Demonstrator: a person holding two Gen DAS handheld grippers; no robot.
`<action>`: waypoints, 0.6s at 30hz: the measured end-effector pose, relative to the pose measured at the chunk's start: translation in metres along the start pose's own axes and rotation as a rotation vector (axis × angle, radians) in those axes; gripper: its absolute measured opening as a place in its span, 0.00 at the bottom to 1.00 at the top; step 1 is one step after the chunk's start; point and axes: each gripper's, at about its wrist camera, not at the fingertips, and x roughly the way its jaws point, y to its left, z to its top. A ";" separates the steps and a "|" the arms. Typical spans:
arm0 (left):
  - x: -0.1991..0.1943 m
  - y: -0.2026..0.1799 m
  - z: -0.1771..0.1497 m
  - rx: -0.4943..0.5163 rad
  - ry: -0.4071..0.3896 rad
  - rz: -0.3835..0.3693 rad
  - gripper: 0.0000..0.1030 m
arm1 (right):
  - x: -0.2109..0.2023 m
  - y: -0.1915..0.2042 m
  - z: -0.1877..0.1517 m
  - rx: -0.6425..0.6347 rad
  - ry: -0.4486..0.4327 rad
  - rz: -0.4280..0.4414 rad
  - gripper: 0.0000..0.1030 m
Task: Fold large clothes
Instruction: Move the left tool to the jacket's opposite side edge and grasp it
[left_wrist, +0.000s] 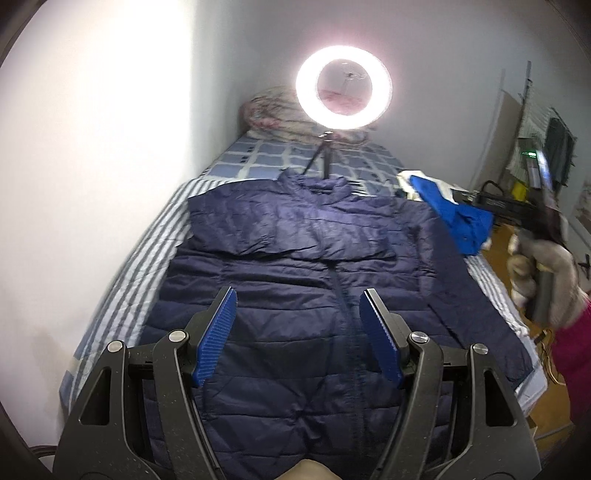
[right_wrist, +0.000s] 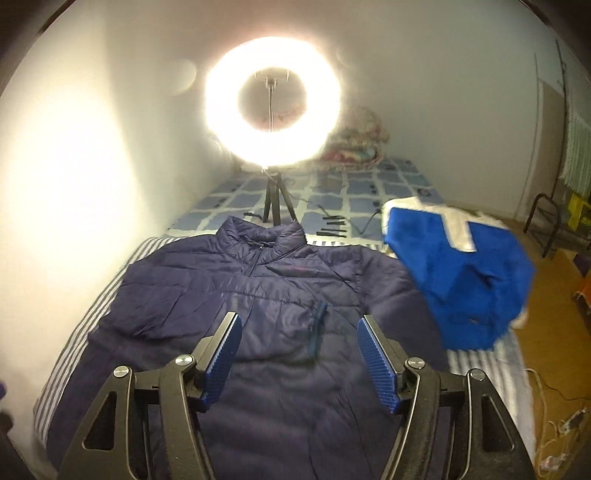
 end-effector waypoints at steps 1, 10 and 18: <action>-0.001 -0.006 0.000 0.011 -0.006 -0.011 0.69 | -0.023 -0.002 -0.009 0.002 -0.003 0.000 0.67; -0.004 -0.077 -0.018 0.126 0.008 -0.181 0.69 | -0.150 -0.028 -0.091 0.023 0.012 -0.085 0.70; 0.007 -0.162 -0.061 0.278 0.113 -0.354 0.69 | -0.194 -0.093 -0.151 0.152 0.048 -0.230 0.76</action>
